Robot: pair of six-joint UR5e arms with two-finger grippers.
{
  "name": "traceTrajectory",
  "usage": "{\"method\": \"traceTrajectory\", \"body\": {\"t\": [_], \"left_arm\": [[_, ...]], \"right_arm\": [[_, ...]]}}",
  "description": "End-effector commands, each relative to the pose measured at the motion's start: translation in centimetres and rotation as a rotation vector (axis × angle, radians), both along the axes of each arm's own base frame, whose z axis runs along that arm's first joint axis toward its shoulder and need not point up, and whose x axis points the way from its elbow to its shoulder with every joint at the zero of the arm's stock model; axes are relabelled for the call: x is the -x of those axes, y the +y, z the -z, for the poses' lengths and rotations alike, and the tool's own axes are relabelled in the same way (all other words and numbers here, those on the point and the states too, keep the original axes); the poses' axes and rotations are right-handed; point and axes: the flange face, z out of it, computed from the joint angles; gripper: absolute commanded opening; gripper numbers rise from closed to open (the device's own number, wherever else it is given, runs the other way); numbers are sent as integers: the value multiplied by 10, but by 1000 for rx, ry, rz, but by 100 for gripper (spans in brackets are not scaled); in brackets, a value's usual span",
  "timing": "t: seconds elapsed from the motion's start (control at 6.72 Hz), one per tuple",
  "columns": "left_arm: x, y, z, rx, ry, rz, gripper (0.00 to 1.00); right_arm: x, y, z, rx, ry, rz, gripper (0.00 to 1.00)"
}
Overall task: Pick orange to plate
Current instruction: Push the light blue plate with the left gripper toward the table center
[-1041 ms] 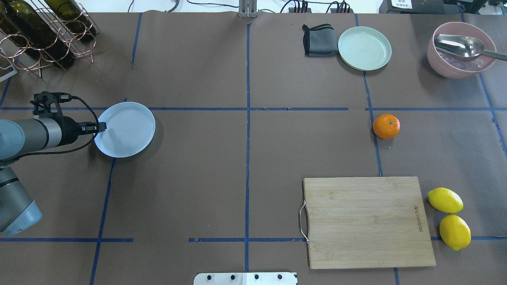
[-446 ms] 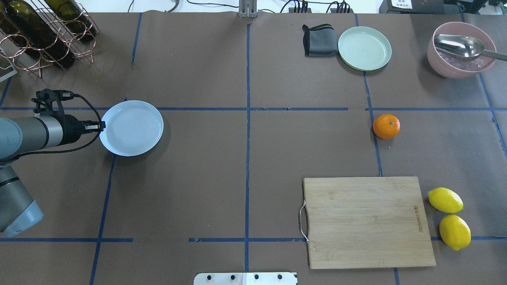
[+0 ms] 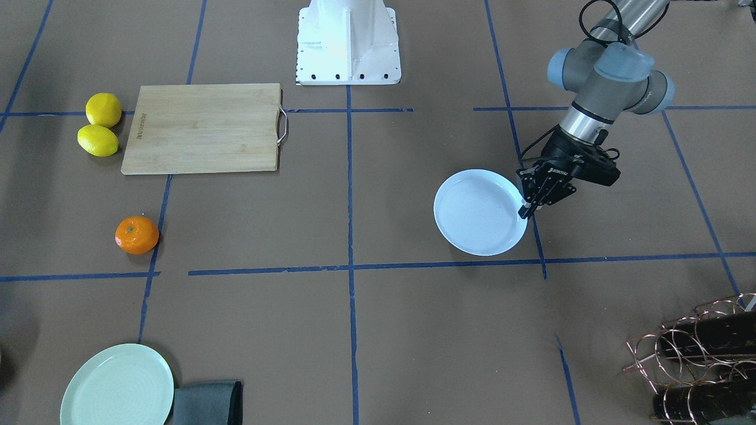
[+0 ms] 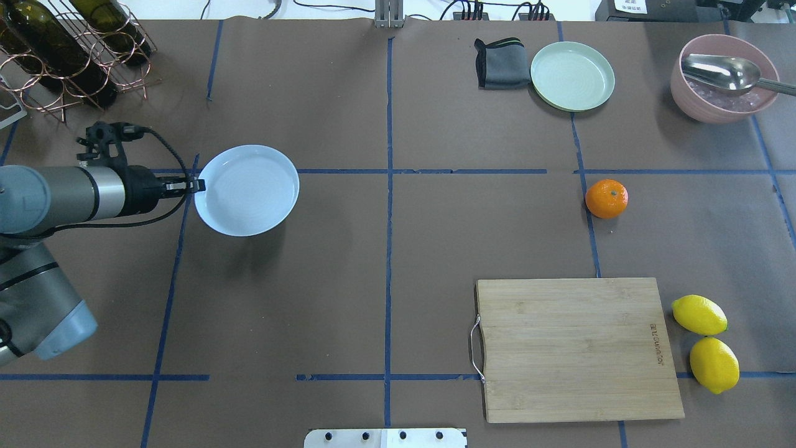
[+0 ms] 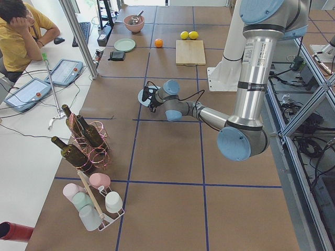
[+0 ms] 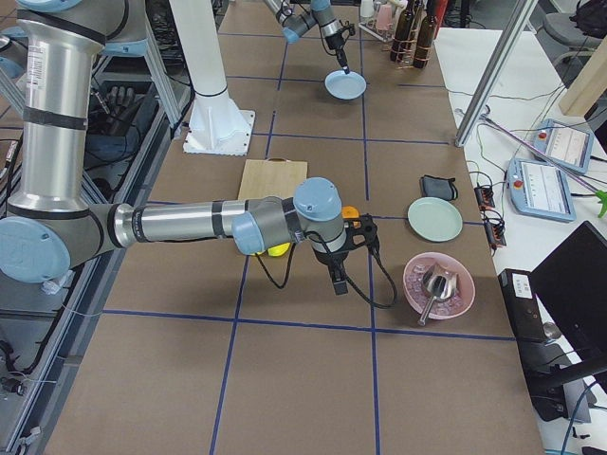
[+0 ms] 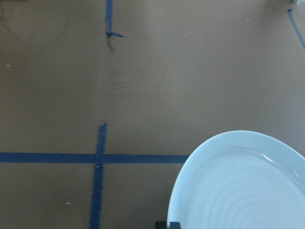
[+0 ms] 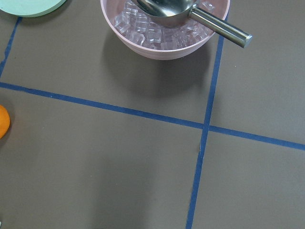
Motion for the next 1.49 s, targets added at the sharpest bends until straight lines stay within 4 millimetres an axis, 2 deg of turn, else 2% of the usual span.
{"method": "traceTrajectory", "body": {"t": [0.0,0.15,0.3,0.45,0.74,1.19,1.34], "left_arm": [[-63,-22,72,-5,106,18,0],[-109,-12,95,-31,112,30,0],[-143,-2,106,-46,107,47,0],[-160,7,105,-44,98,36,0],[-198,14,118,-18,25,34,0],[-207,26,114,-19,14,27,0],[-207,26,115,-21,16,27,5]], "right_arm": [[0,0,0,0,-1,-1,100],[0,0,0,0,-1,1,100],[0,1,0,2,-1,-1,100],[0,1,0,2,-1,-1,100],[0,1,0,2,-1,-1,100],[0,1,-1,3,-1,-1,100],[0,2,-2,5,-1,-1,100]]}}
